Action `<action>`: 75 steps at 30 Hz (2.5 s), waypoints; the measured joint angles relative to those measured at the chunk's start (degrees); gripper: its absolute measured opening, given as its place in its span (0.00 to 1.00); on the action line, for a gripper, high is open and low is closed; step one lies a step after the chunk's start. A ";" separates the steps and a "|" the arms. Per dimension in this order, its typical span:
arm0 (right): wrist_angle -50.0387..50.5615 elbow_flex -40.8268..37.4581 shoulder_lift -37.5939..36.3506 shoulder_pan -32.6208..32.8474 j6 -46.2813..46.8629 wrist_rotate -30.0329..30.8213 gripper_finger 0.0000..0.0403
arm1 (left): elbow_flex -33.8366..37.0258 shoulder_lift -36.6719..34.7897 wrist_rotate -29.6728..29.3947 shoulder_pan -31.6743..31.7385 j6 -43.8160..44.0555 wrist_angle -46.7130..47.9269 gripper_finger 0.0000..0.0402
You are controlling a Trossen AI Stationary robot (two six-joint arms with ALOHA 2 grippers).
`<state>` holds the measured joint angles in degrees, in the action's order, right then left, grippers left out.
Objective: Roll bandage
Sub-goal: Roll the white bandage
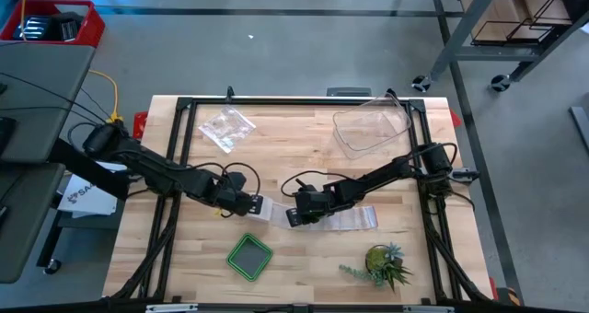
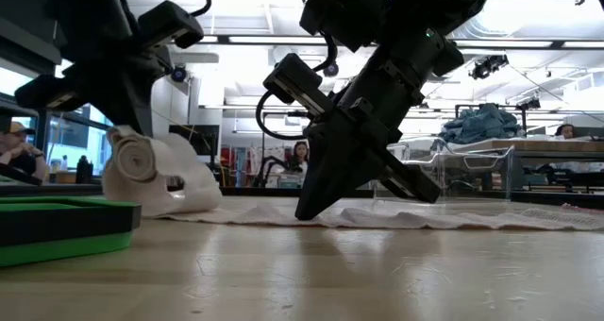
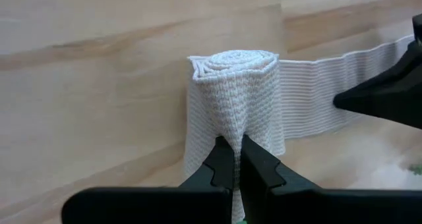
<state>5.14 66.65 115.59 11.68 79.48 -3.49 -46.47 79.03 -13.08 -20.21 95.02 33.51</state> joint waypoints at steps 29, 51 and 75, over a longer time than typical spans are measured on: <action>-0.21 0.02 -0.02 0.00 -1.46 -0.71 0.00 | -0.16 -6.42 -0.66 7.25 -21.75 -7.42 0.33; 0.05 0.02 -0.04 -0.06 -2.03 -1.29 0.00 | 31.16 -21.68 6.85 2.19 -4.63 -32.35 0.35; 0.14 0.04 -0.04 -0.07 -0.44 -1.24 0.00 | 31.18 -2.18 5.54 4.00 -0.71 -50.41 0.35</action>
<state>5.28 66.70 115.55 11.62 79.05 -4.73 -15.29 76.85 -7.54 -16.21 94.32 -16.90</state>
